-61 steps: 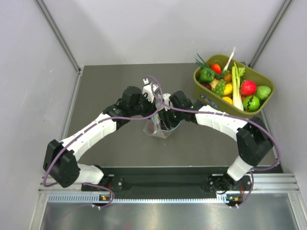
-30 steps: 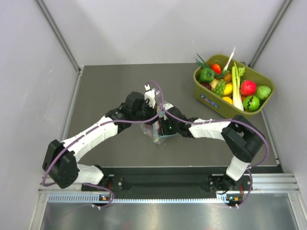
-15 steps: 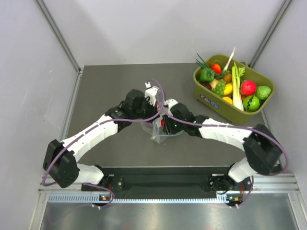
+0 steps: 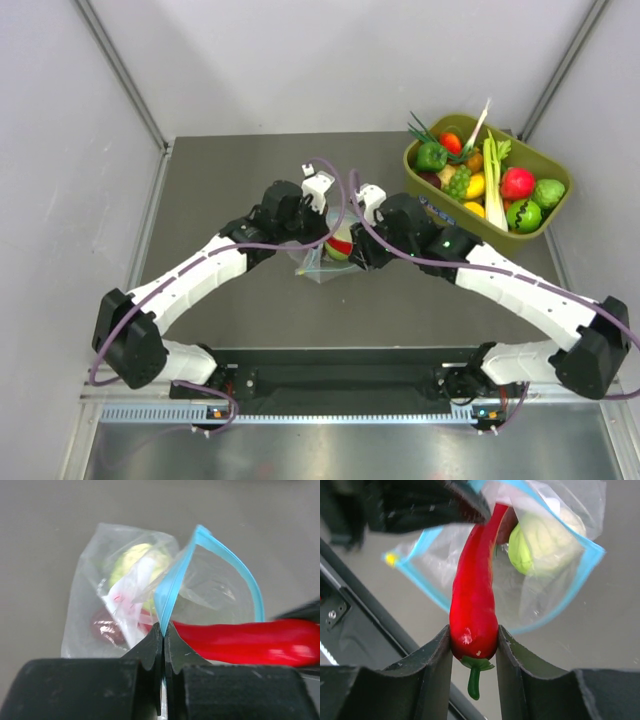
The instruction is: Open the zip-top bag and remove the fake food
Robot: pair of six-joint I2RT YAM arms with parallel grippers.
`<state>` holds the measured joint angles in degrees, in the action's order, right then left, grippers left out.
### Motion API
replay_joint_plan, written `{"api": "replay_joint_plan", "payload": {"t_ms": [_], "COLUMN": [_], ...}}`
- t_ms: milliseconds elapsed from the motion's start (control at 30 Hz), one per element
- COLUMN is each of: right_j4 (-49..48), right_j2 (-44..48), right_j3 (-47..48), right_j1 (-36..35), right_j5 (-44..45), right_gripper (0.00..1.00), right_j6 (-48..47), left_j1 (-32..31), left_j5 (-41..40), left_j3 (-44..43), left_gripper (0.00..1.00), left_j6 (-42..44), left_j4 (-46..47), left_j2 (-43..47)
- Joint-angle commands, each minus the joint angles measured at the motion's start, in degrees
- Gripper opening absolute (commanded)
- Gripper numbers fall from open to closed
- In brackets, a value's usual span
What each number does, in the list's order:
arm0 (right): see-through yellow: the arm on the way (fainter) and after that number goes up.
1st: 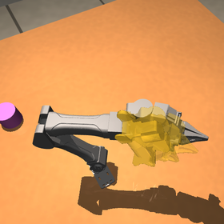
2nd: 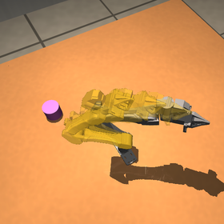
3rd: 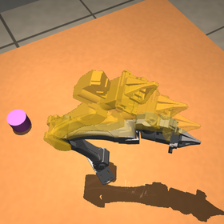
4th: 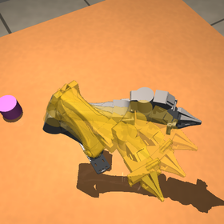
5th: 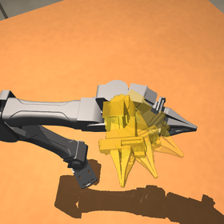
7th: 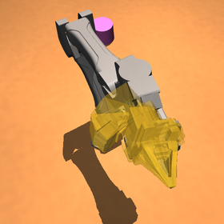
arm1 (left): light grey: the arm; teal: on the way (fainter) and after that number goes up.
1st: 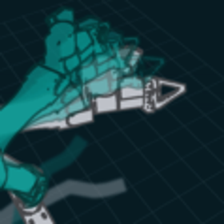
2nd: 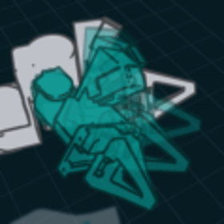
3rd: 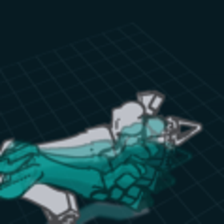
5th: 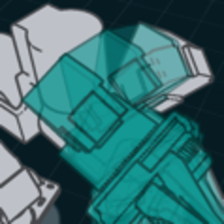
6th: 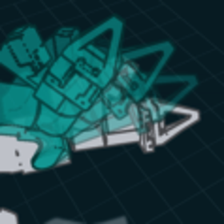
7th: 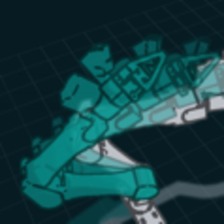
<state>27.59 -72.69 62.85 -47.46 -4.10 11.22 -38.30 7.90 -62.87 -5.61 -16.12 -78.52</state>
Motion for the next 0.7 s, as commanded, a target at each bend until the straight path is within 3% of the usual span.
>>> {"api": "replay_joint_plan", "payload": {"t_ms": [0,433,667], "right_j4": [5.9,13.3,15.1], "right_j2": [5.0,12.8,15.9], "right_j3": [4.4,7.6,11.6], "right_j1": [0.7,3.3,11.5], "right_j5": [-1.6,-1.5,-2.7], "right_gripper": [0.09,0.08,0.08], "right_j6": [-3.2,-4.1,-7.0], "left_j1": [0.0,0.9,1.4], "left_j5": [-5.3,-6.3,-6.4], "left_j3": [1.0,1.1,1.3], "left_gripper": [0.00,0.00,0.00], "left_j6": [3.1,3.6,3.6], "left_j4": [-1.1,-2.1,-2.0], "left_j2": [2.7,1.8,2.6]}}
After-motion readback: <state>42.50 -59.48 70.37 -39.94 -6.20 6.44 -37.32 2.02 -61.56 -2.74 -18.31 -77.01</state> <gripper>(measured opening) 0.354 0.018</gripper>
